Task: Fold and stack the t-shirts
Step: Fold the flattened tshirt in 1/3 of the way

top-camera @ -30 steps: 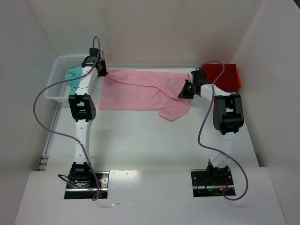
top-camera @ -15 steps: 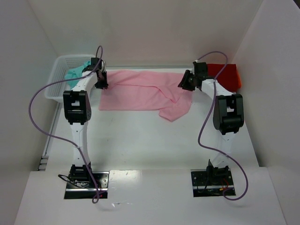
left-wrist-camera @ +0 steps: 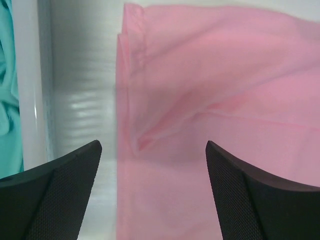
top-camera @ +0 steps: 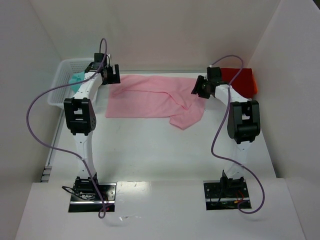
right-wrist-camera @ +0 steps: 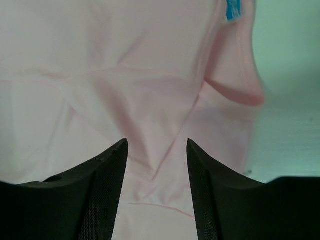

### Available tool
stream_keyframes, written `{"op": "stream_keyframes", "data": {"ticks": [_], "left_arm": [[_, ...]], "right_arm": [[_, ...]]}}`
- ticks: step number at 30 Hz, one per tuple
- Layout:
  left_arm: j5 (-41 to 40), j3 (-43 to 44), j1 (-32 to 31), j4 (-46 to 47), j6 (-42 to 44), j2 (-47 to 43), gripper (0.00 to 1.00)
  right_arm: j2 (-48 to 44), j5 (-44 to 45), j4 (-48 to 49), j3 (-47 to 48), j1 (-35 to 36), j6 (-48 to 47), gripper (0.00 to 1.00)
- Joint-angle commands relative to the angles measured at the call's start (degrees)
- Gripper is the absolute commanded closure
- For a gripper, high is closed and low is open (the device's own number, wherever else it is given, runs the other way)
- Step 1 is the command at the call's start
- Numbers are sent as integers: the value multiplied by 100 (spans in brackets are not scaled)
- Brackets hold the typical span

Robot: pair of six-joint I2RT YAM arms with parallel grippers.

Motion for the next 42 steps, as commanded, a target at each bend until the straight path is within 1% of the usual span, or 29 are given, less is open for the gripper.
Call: {"op": "stream_keyframes", "data": {"ticks": [1,2,3,4,6,7,9,10,12,13,17,19,22,24,27,31,33,38,42], "left_arm": [[269,-563,-275,116,37,-1023,7],[375,-904,-276,238,36,-1147,7],[472,-1090,-337,300,36,-1261,7],[542,-1292,-337,361,-24,-1393,7],[543,-1757,-574,415,-25,-1736,7],[378,-1908,-627,415,-121,-1937,7],[376,-2224,-698,415,-288,-2131,7],[376,-2644,-759,467,-463,-2350,7],[263,-3146,-759,563,-622,-2588,7],[210,-3619,-759,625,-675,-2815,7],[-54,-4281,-759,565,-807,-3177,7],[-335,-4466,-759,503,-878,-3318,10],[-722,-4677,-759,503,-1070,-3371,10],[-723,-4827,-637,704,-1141,-3371,10],[-818,-4942,-496,906,-1220,-3371,11],[-889,-5012,-259,1029,-1220,-3240,14],[-969,-5012,-197,1099,-1220,-3187,16],[-890,-5012,-135,1162,-1220,-3029,16],[-890,-5012,-135,1162,-1168,-2967,16]], "right_arm": [[-683,214,-308,-358,-60,11,40],[-763,214,-387,-359,-60,11,38],[-825,266,-388,-411,-60,11,33],[-904,267,-466,-464,-60,11,30],[-1150,214,-520,-595,-60,11,26],[-1324,214,-572,-709,-60,80,22],[-1475,214,-633,-772,-60,151,22],[-1589,153,-704,-911,-60,204,22],[-1677,47,-757,-1140,-60,204,22],[-1678,47,-835,-1237,-60,256,22],[-1976,257,-1003,-1851,-60,327,22],[-2047,414,-1187,-1967,-60,327,22],[-2047,547,-1310,-2020,-60,327,23],[-2047,600,-1206,-2081,-60,327,23],[-1802,662,-1144,-2134,-60,327,24],[-1600,539,-1004,-2073,-8,275,26],[-1528,539,-951,-2020,-7,275,28],[-1283,601,-951,-1888,46,275,30],[-1230,653,-898,-1888,46,275,30]]}}
